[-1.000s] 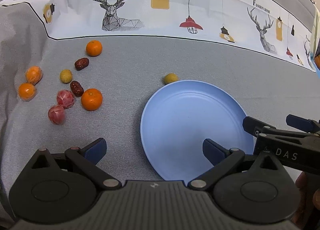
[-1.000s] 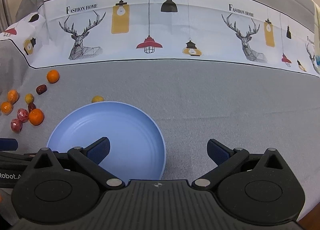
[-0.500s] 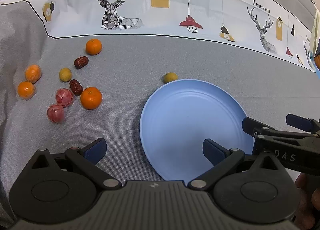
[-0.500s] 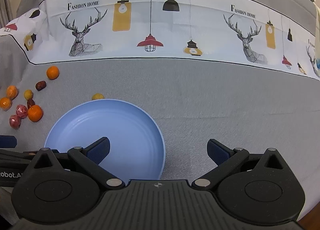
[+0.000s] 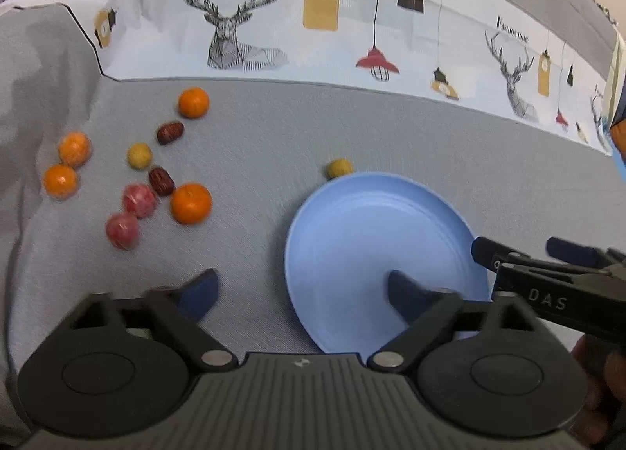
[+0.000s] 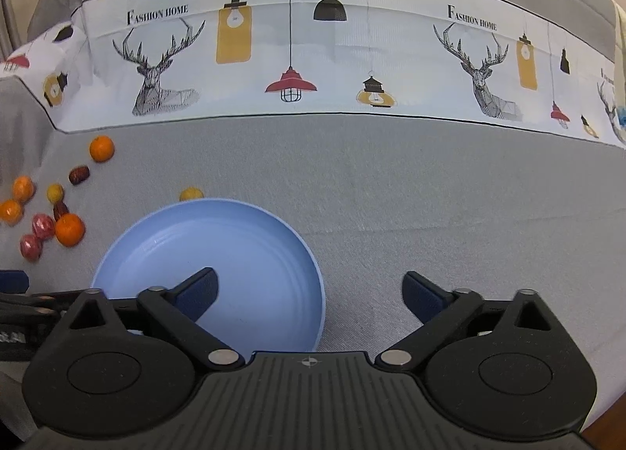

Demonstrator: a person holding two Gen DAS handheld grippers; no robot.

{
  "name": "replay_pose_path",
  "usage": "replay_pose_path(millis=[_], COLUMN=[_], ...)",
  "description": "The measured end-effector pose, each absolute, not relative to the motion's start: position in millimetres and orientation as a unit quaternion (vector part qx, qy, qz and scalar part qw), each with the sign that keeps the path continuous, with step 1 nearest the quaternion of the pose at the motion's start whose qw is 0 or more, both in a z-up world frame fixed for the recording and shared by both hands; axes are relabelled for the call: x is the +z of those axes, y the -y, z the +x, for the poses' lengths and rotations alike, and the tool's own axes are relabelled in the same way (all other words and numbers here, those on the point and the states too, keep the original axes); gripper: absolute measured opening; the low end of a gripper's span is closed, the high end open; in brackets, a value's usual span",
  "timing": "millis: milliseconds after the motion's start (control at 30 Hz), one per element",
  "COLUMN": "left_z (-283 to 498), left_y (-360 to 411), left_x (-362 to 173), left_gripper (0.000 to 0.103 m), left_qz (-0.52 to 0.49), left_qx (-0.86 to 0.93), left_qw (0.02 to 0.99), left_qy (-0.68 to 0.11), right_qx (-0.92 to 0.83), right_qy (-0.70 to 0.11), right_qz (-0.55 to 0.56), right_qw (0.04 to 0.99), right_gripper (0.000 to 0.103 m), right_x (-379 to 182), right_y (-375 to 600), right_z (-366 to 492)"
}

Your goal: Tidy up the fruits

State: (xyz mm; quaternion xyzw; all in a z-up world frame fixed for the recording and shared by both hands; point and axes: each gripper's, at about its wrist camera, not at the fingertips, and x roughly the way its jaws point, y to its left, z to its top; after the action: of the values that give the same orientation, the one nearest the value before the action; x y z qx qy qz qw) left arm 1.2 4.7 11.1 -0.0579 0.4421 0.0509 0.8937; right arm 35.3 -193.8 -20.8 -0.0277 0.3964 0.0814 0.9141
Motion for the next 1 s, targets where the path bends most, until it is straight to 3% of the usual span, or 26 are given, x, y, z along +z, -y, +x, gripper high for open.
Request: replay_pose_path(millis=[33, 100, 133, 167, 200, 233, 333, 367, 500, 667, 1000], left_z=[2.9, 6.2, 8.0, 10.7, 13.3, 15.6, 21.3, 28.0, 32.1, 34.1, 31.2], left_y=[-8.4, -15.9, -20.6, -25.5, -31.8, -39.1, -72.9, -90.2, -129.3, -134.5, -166.4], left_x=[18.9, 37.1, 47.0, 54.3, 60.1, 63.0, 44.0, 35.0, 30.2, 23.1, -1.7], left_gripper=[0.058, 0.037, 0.029, 0.028, 0.027, 0.027, 0.027, 0.027, 0.027, 0.03, 0.05], left_qz=[-0.052, -0.029, -0.012, 0.002, 0.013, 0.02, -0.004, -0.05, -0.158, -0.17, -0.236], left_qx=[0.04, 0.017, 0.011, 0.011, 0.01, 0.01, 0.049, 0.082, 0.118, 0.132, 0.155], left_qw=[0.896, 0.905, 0.91, 0.913, 0.916, 0.92, 0.915, 0.893, 0.873, 0.859, 0.824], left_qy=[-0.439, -0.424, -0.415, -0.408, -0.4, -0.391, -0.401, -0.44, -0.447, -0.464, -0.492], right_qx=[0.081, 0.086, 0.092, 0.102, 0.114, 0.128, 0.148, 0.15, 0.16, 0.19, 0.211], right_qy=[-0.396, -0.392, -0.388, -0.383, -0.379, -0.378, -0.37, -0.366, -0.363, -0.371, -0.396], right_qz=[-0.023, -0.018, -0.016, -0.012, -0.005, 0.005, 0.032, 0.032, 0.04, 0.06, 0.053], right_qw=[0.915, 0.916, 0.917, 0.918, 0.918, 0.917, 0.917, 0.918, 0.917, 0.907, 0.892], right_gripper=[0.095, 0.088, 0.077, 0.068, 0.043, 0.026, 0.025, 0.025, 0.026, 0.026, 0.029], right_x=[-19.8, -17.7, -16.1, -14.1, -12.1, -10.2, -4.3, -2.6, 2.2, 6.6, -7.3], right_y=[194.0, 191.9, 190.1, 188.1, 187.0, 186.1, 184.2, 182.5, 177.5, 170.8, 145.0], right_z=[36.2, 37.1, 37.0, 36.5, 36.9, 37.7, 39.7, 40.0, 43.9, 58.3, 120.1])
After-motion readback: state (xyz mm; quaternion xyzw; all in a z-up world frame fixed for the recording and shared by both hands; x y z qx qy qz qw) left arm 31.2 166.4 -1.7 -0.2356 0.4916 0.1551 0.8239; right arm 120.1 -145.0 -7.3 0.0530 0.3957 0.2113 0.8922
